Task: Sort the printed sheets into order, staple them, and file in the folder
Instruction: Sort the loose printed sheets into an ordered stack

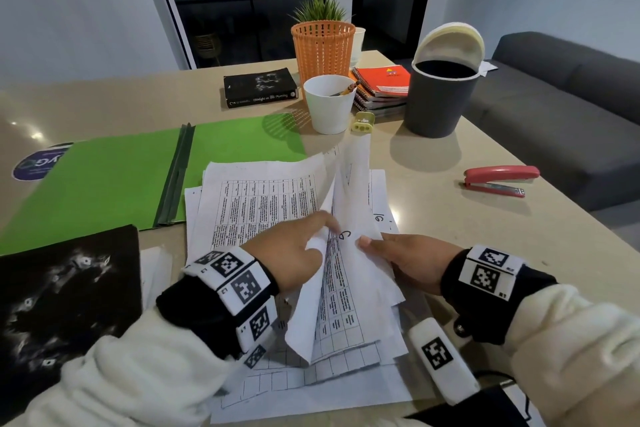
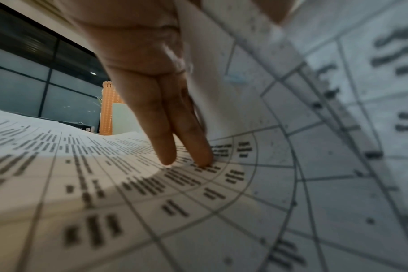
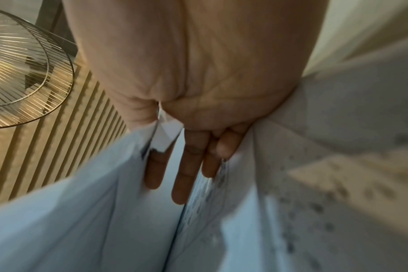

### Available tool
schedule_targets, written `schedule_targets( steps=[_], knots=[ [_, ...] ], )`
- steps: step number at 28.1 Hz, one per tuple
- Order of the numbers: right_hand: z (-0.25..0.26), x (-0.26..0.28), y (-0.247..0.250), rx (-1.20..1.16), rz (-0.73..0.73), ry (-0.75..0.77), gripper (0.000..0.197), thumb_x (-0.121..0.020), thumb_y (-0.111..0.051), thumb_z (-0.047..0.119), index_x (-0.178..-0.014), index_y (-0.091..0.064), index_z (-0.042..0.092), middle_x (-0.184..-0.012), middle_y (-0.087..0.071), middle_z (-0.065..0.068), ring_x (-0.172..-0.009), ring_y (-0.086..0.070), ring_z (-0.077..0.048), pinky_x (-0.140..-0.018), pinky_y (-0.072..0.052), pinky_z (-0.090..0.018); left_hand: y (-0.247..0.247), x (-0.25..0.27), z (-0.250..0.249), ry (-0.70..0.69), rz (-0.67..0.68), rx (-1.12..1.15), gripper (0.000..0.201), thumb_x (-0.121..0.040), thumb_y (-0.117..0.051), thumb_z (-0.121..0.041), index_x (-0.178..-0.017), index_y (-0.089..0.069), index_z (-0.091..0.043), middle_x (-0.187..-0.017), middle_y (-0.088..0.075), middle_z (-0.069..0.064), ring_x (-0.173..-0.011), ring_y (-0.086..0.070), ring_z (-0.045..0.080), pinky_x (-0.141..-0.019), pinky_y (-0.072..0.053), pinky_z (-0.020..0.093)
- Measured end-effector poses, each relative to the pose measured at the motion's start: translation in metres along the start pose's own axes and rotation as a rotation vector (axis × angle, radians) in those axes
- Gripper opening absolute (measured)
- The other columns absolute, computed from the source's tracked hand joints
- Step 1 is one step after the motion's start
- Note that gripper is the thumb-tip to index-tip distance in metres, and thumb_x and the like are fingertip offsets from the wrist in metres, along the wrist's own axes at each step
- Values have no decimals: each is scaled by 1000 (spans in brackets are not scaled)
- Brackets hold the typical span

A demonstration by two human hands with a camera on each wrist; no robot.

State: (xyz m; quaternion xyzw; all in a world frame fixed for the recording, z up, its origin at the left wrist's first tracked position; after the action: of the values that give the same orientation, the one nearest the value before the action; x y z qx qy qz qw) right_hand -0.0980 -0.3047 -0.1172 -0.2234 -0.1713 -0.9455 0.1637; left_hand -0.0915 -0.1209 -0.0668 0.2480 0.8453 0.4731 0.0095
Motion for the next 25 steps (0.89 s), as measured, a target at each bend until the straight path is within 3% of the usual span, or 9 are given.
schedule_targets(
  steps=[2, 6, 9, 11, 13, 15, 16, 19, 25],
  knots=[
    [1, 1, 0, -3, -7, 0, 47, -84, -55, 59, -105, -66, 19, -109, -71, -3, -104, -66, -22, -103, -44, -41, -2, 0, -1, 1, -19, -7, 29, -87, -42, -12, -104, -54, -32, -74, -55, -8, -55, -47, 12, -51, -37, 20],
    [3, 3, -3, -48, 33, 18, 35, -92, -49, 44, -109, -64, 18, -113, -70, -3, -105, -65, -19, -103, -44, -37, -3, 2, -4, 50, -23, 1, 13, -93, -42, -24, -96, -54, -23, -63, -48, -7, -48, -46, 10, -48, -35, 21],
    [5, 3, -3, 10, 55, 62, 42, -90, -50, 46, -108, -64, 11, -106, -71, -9, -90, -69, -16, -89, -51, -25, -4, 3, -4, 67, -23, -16, 48, -80, -43, -68, -84, -52, -20, -67, -53, -7, -54, -52, 8, -55, -38, 25],
    [5, 3, -2, 99, 50, 66, 58, -80, -55, 58, -105, -64, 7, -92, -69, -21, -67, -63, -22, -70, -52, -29, -6, 3, -5, 72, -27, -56, 61, -69, -39, -80, -77, -49, -21, -70, -56, -8, -58, -53, 8, -57, -41, 27],
    [4, 3, -1, 138, 57, 55, 71, -77, -57, 65, -108, -61, 1, -82, -64, -23, -57, -53, -17, -62, -49, -30, -8, 4, -7, 71, -45, -92, 59, -70, -41, -80, -70, -45, -21, -72, -55, -7, -61, -51, 11, -62, -43, 31],
    [3, 2, -1, 162, 57, 49, 63, -87, -51, 59, -111, -61, 2, -81, -66, -13, -56, -57, -12, -63, -49, -21, -8, 5, -9, 78, -53, -111, 55, -72, -45, -76, -66, -42, -22, -71, -53, -4, -61, -49, 13, -62, -43, 30],
    [2, 2, -2, 118, 60, 40, 53, -91, -48, 53, -110, -63, 6, -87, -71, -7, -65, -65, -10, -73, -51, -18, -8, 4, -9, 79, -50, -120, 50, -76, -47, -70, -66, -42, -22, -71, -52, -5, -62, -49, 13, -61, -41, 29],
    [2, 3, -3, -37, 73, 14, 43, -91, -50, 48, -110, -65, 13, -107, -72, -3, -100, -68, -19, -100, -47, -36, -5, 2, -7, 67, -29, -70, 27, -88, -48, -42, -72, -46, -20, -71, -49, -4, -66, -48, 14, -61, -38, 27],
    [-4, 0, 1, -45, 12, -37, 76, -58, -65, 77, -107, -68, 19, -105, -73, -1, -101, -68, -21, -102, -44, -41, 0, 1, 1, 68, -23, 97, 21, -76, -42, -29, -69, -32, -12, -64, -31, 1, -57, -30, 18, -57, -27, 32]
  ],
)
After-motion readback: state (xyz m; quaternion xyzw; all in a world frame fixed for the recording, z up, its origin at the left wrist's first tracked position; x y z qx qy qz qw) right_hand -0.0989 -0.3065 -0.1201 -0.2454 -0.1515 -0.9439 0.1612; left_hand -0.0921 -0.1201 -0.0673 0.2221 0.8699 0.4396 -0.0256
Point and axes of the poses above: each hand's wrist, its own x-axis away from the middle knuckle, its own y-axis out of the back of the hand, z = x × y, the point moved 3 cm from there along -x, towards the middle knuckle
